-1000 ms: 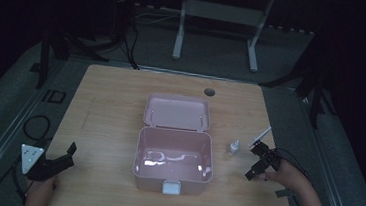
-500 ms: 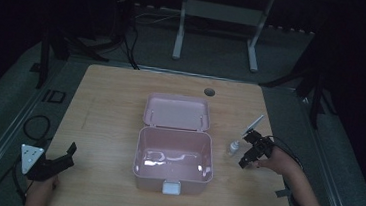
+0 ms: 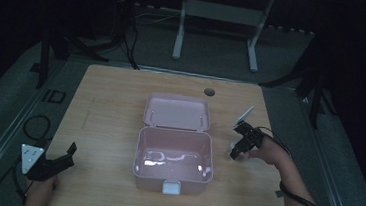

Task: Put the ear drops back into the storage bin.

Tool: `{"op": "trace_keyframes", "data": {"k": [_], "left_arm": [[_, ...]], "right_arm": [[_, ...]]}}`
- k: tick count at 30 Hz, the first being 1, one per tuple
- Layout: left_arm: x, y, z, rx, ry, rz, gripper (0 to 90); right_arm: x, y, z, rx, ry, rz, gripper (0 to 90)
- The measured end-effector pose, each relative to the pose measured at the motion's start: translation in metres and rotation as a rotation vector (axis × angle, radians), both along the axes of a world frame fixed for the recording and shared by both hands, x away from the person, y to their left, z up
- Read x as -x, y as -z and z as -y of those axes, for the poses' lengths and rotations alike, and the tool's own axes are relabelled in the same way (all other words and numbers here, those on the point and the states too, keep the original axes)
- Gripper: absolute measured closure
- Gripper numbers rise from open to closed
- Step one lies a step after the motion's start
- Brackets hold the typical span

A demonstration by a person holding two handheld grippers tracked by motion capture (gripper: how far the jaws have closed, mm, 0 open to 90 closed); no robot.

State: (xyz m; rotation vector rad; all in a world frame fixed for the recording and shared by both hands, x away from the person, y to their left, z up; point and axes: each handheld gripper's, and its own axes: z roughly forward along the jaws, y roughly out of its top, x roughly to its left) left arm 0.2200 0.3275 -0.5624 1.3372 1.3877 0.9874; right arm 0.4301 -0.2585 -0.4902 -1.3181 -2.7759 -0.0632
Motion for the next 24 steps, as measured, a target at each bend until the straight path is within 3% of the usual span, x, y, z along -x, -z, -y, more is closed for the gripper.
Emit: {"op": "trace_keyframes", "data": {"k": [6, 24], "left_arm": [[0.0, 0.0, 0.0, 0.0, 0.001, 0.0, 0.5], [0.0, 0.0, 0.0, -0.001, 0.002, -0.001, 0.5]], "right_arm": [[-0.008, 0.004, -0.011, 0.012, -0.009, -0.013, 14.9], [-0.017, 0.017, -0.03, 0.074, -0.047, -0.062, 53.3]]}}
